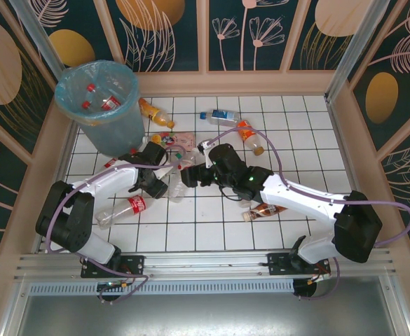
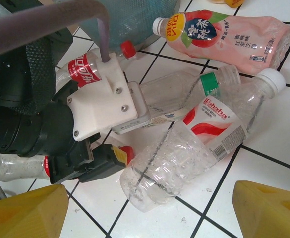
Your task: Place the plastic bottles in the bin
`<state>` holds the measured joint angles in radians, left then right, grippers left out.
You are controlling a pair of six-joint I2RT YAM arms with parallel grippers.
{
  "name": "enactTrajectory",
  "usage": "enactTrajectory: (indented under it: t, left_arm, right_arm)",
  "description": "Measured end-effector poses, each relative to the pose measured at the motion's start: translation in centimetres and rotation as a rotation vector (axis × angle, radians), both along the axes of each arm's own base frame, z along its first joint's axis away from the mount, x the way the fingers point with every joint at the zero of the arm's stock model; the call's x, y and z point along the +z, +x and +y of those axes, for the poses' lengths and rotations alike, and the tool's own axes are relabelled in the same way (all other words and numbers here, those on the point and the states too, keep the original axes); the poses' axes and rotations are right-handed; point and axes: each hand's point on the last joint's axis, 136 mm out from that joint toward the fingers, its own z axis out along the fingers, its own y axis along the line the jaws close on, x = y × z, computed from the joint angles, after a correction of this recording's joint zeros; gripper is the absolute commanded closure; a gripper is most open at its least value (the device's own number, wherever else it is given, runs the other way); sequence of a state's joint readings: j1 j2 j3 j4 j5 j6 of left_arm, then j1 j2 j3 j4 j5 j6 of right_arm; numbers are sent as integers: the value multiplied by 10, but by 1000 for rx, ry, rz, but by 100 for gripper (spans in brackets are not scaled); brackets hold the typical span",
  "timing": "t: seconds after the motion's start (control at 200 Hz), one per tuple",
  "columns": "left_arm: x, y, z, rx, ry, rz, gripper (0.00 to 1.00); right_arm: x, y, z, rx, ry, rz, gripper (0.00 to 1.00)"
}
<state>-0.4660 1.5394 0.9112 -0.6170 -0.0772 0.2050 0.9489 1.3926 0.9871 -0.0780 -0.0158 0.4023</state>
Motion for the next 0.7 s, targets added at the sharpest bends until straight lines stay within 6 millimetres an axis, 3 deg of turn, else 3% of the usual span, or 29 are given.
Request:
enactTrajectory:
  t: [0.275, 0.701]
  left_arm:
    - [1, -1, 0, -5, 2, 2, 38]
    - [6, -21, 5, -62, 19, 80, 37]
  right_arm:
    - [-1, 0, 0, 0, -2, 2, 14]
    - [-1, 0, 0, 0, -2, 1, 14]
